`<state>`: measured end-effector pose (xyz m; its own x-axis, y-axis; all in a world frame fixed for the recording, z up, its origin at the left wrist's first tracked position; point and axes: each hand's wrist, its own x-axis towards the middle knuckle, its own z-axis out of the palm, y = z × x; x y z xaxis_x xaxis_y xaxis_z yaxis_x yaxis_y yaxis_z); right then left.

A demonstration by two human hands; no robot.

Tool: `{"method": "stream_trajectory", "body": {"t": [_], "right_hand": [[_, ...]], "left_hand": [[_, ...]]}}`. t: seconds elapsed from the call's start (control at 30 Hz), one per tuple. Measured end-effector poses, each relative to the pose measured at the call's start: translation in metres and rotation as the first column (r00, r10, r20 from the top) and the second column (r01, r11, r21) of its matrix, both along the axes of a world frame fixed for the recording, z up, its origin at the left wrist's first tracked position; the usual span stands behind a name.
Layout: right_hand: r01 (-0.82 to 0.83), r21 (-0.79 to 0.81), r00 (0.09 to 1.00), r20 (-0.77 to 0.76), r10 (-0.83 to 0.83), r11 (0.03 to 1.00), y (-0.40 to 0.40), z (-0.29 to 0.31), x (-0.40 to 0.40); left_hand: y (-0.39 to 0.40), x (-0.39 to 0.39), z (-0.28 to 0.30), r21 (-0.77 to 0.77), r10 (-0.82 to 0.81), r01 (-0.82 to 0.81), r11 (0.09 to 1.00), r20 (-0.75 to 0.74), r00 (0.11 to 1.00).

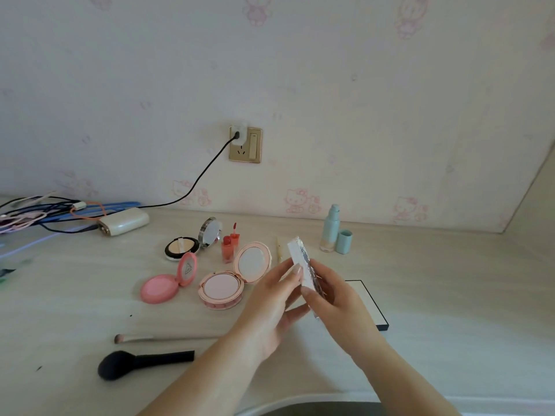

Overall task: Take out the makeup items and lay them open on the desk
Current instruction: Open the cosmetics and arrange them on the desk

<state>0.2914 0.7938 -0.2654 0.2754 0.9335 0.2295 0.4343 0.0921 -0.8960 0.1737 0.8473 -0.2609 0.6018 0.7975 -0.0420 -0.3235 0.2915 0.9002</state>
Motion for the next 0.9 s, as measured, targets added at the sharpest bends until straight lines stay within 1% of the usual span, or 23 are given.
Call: {"method": "stream_trajectory", "body": {"t": [0.07, 0.13, 0.23, 0.4, 0.43, 0.5, 0.63, 0.7, 0.8, 0.83, 0.9], "right_hand": [[-0.033, -0.002, 0.995, -0.093, 0.033, 0.999, -0.003, 0.005, -0.003], [-0.016, 0.001, 0.993, -0.114, 0.016, 1.000, -0.004, 0.008, -0.006], [0.042, -0.021, 0.997, -0.067, -0.043, 0.999, -0.003, 0.010, -0.006], [0.037, -0.048, 0.999, -0.015, -0.038, 0.998, -0.005, 0.012, -0.008], [0.055, -0.038, 0.997, -0.052, -0.057, 0.998, -0.005, 0.014, -0.007], [0.079, -0.042, 0.980, -0.177, -0.085, 0.996, -0.005, 0.016, -0.001], [0.086, -0.098, 0.968, -0.228, -0.107, 0.991, -0.002, 0.018, 0.007], [0.136, -0.147, 0.937, -0.302, -0.176, 0.980, 0.001, 0.016, 0.013], [0.161, -0.222, 0.840, -0.481, -0.252, 0.962, 0.005, 0.016, 0.023], [0.152, -0.234, 0.825, -0.505, -0.254, 0.960, 0.005, 0.017, 0.025], [0.142, -0.255, 0.825, -0.504, -0.257, 0.956, 0.006, 0.015, 0.028]], "left_hand": [[-0.003, 0.000, 0.001, -0.013, -0.026, 0.026, 1.000, 0.045, 0.999], [-0.006, 0.002, 0.001, -0.022, -0.019, 0.021, 1.000, 0.080, 0.997], [-0.009, 0.007, 0.000, -0.042, 0.024, -0.020, 0.999, 0.087, 0.996], [-0.010, 0.011, -0.004, -0.046, 0.077, -0.075, 0.996, 0.042, 0.996], [-0.010, 0.010, -0.004, -0.055, 0.085, -0.083, 0.995, 0.035, 0.996], [-0.007, 0.009, -0.005, -0.081, 0.104, -0.101, 0.992, 0.035, 0.994], [-0.002, 0.007, -0.005, -0.110, 0.126, -0.123, 0.986, 0.021, 0.992], [-0.001, 0.005, -0.005, -0.116, 0.144, -0.141, 0.983, 0.025, 0.989], [0.000, 0.001, -0.006, -0.153, 0.149, -0.148, 0.977, -0.005, 0.989], [0.000, 0.000, -0.007, -0.151, 0.146, -0.150, 0.977, -0.033, 0.989], [0.000, -0.002, -0.008, -0.138, 0.138, -0.151, 0.979, -0.099, 0.985]]}}
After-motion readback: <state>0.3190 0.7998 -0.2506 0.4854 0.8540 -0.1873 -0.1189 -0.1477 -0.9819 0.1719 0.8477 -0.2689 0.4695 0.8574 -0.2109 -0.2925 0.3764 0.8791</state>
